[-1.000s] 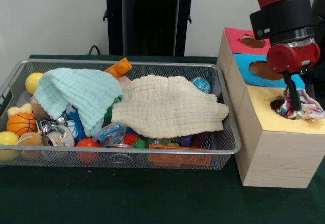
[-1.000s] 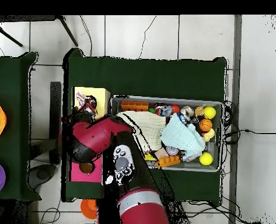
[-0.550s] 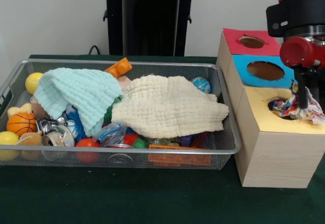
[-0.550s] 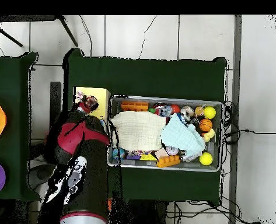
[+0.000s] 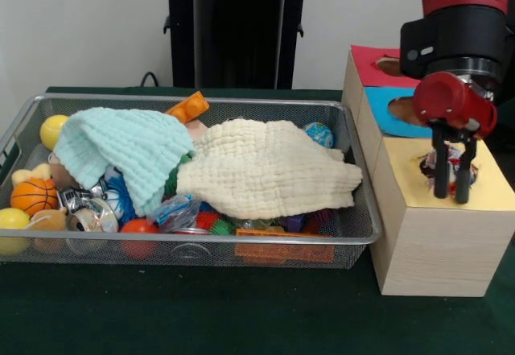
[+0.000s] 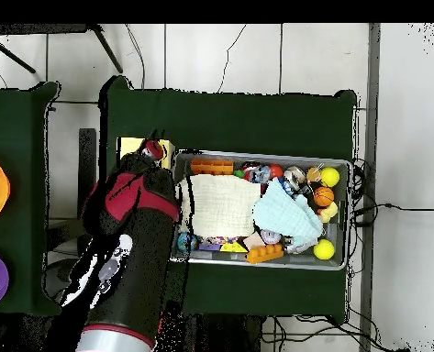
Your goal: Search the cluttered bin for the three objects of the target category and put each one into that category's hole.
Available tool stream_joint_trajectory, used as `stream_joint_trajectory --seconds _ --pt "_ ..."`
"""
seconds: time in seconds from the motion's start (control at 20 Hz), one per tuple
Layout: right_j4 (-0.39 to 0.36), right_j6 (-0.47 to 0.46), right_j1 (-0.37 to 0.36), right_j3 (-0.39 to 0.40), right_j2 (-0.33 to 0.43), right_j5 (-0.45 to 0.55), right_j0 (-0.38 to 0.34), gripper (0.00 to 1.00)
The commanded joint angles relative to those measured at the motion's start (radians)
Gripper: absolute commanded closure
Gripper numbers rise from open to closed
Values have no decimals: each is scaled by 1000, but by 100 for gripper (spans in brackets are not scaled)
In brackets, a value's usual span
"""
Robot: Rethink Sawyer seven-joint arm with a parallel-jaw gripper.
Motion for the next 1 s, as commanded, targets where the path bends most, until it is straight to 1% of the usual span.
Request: stream_joint_trajectory --seconds 0.05,0.2,0.55,0.6,0.65,0.75,0.85,1.0 --pt "29 146 189 -15 -101 134 -44 0" --pt "34 138 191 -11 -104 134 -44 0" --pt "47 130 189 5 -69 133 -64 0" --pt "46 125 179 11 -56 138 -68 0" --pt "42 106 154 30 -7 152 -95 0" --pt "35 63 85 85 124 183 -170 0" --pt "37 54 54 113 194 191 -204 0" --pt "35 48 13 141 240 205 -222 0"
